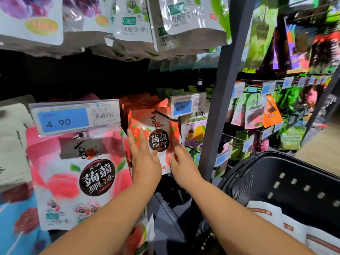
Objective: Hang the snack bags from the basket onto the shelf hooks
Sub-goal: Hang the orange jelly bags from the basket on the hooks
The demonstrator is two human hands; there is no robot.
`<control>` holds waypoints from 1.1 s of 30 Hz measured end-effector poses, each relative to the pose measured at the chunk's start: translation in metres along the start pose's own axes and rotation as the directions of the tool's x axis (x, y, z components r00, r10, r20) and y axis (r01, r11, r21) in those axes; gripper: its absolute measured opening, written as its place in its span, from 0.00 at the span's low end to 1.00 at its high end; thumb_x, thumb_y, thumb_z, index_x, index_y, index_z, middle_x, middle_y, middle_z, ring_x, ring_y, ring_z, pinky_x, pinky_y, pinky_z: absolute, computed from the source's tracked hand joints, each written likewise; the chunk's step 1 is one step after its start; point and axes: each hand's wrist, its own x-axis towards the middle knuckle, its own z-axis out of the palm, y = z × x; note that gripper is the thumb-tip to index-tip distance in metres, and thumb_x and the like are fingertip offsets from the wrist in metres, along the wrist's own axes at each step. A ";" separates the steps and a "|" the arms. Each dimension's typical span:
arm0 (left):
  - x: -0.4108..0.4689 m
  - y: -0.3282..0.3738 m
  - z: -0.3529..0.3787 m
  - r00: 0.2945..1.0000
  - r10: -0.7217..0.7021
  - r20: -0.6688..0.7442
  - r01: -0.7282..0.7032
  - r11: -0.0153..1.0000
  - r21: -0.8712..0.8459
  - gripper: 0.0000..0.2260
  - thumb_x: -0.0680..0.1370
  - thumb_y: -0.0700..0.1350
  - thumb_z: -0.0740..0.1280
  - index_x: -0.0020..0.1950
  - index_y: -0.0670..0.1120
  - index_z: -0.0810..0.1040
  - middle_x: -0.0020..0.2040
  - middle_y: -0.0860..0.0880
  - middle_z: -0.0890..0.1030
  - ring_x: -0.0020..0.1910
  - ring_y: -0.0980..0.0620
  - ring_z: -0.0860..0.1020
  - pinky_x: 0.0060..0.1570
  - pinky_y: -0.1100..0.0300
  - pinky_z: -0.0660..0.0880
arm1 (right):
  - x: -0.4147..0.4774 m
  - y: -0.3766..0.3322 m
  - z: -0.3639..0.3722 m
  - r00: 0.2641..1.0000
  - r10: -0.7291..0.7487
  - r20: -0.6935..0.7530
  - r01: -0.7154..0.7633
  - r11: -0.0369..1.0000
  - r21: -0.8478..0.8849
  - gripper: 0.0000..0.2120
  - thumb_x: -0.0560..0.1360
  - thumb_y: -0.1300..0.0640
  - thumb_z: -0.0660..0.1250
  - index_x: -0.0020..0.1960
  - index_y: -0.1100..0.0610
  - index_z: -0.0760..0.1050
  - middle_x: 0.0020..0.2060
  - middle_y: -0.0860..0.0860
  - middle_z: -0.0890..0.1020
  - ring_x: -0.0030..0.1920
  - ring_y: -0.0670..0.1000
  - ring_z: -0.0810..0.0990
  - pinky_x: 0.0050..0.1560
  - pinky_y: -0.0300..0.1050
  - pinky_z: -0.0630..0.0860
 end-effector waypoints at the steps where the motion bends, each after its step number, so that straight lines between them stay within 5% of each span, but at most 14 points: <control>1: -0.004 0.000 -0.001 1.000 0.021 0.000 -0.021 1.000 0.014 0.34 0.80 0.35 0.62 0.81 0.52 0.48 0.79 0.56 0.35 0.77 0.61 0.43 0.67 0.68 0.48 | -0.004 -0.001 -0.002 1.000 0.000 -0.006 0.000 1.000 -0.013 0.18 0.83 0.53 0.55 0.72 0.53 0.65 0.75 0.57 0.63 0.74 0.57 0.63 0.69 0.49 0.65; 3: -0.014 -0.002 -0.004 0.998 0.067 0.012 -0.067 0.997 0.038 0.34 0.80 0.35 0.61 0.81 0.51 0.48 0.79 0.55 0.35 0.72 0.67 0.42 0.67 0.69 0.46 | -0.015 -0.006 -0.008 1.000 -0.020 -0.019 0.019 1.000 -0.016 0.23 0.84 0.52 0.55 0.78 0.50 0.59 0.77 0.53 0.60 0.75 0.53 0.62 0.72 0.44 0.62; 5: -0.023 -0.003 -0.005 0.992 0.119 0.030 -0.120 0.991 0.063 0.34 0.80 0.35 0.61 0.81 0.50 0.48 0.80 0.53 0.35 0.76 0.62 0.43 0.66 0.72 0.42 | -0.026 -0.011 -0.016 0.999 -0.042 -0.032 0.041 0.999 -0.018 0.25 0.84 0.53 0.55 0.80 0.50 0.56 0.78 0.50 0.58 0.76 0.49 0.60 0.71 0.36 0.56; 8: -0.031 -0.002 -0.006 0.984 0.172 0.047 -0.175 0.982 0.075 0.34 0.79 0.35 0.63 0.81 0.48 0.51 0.80 0.49 0.39 0.78 0.54 0.45 0.62 0.81 0.35 | -0.047 -0.018 -0.030 0.996 -0.067 -0.059 0.065 0.997 -0.036 0.23 0.84 0.54 0.56 0.78 0.51 0.60 0.77 0.48 0.62 0.76 0.47 0.60 0.72 0.37 0.56; 11: -0.040 0.003 -0.008 0.978 0.205 0.027 -0.207 0.975 0.087 0.29 0.78 0.35 0.64 0.78 0.46 0.61 0.79 0.46 0.53 0.77 0.47 0.52 0.69 0.73 0.39 | -0.071 -0.020 -0.047 0.989 -0.082 -0.119 0.075 0.995 -0.061 0.19 0.83 0.55 0.60 0.73 0.51 0.70 0.68 0.46 0.73 0.64 0.45 0.72 0.66 0.37 0.66; 15: -0.055 0.007 0.002 0.947 0.280 0.159 -0.293 0.954 0.067 0.19 0.77 0.37 0.64 0.69 0.44 0.71 0.66 0.46 0.72 0.68 0.42 0.67 0.71 0.65 0.49 | -0.102 -0.002 -0.078 0.985 -0.063 -0.161 0.040 0.989 -0.139 0.12 0.81 0.52 0.64 0.63 0.48 0.78 0.53 0.41 0.78 0.49 0.39 0.75 0.50 0.27 0.66; 19: -0.075 0.024 0.020 0.875 0.217 0.432 -0.239 0.971 -0.004 0.18 0.81 0.45 0.63 0.71 0.49 0.68 0.68 0.52 0.70 0.71 0.51 0.61 0.69 0.61 0.56 | -0.124 0.027 -0.115 0.989 0.065 -0.134 -0.095 0.969 -0.227 0.06 0.79 0.53 0.66 0.54 0.45 0.79 0.46 0.41 0.80 0.46 0.41 0.77 0.49 0.37 0.71; 22: -0.086 0.034 0.038 0.811 0.191 0.553 -0.222 0.975 -0.011 0.18 0.82 0.48 0.63 0.72 0.50 0.67 0.68 0.52 0.69 0.71 0.51 0.61 0.68 0.59 0.59 | -0.137 0.053 -0.141 0.978 0.197 -0.066 -0.207 0.928 -0.310 0.07 0.79 0.51 0.67 0.56 0.48 0.79 0.45 0.42 0.80 0.45 0.44 0.77 0.49 0.38 0.71; 28: -0.102 0.056 0.068 0.723 0.205 0.660 -0.235 0.971 -0.044 0.17 0.82 0.48 0.62 0.71 0.49 0.68 0.65 0.51 0.71 0.68 0.51 0.64 0.67 0.58 0.63 | -0.160 0.095 -0.166 0.946 0.315 0.073 -0.278 0.908 -0.314 0.03 0.79 0.49 0.67 0.49 0.47 0.78 0.37 0.43 0.80 0.35 0.41 0.77 0.47 0.40 0.76; 33: -0.109 0.064 0.084 0.684 0.217 0.696 -0.268 0.963 -0.037 0.16 0.82 0.49 0.63 0.69 0.49 0.70 0.65 0.51 0.73 0.68 0.49 0.66 0.68 0.55 0.64 | -0.166 0.097 -0.161 0.935 0.319 0.158 -0.265 0.919 -0.291 0.09 0.81 0.46 0.63 0.42 0.39 0.73 0.40 0.40 0.78 0.47 0.42 0.77 0.52 0.38 0.70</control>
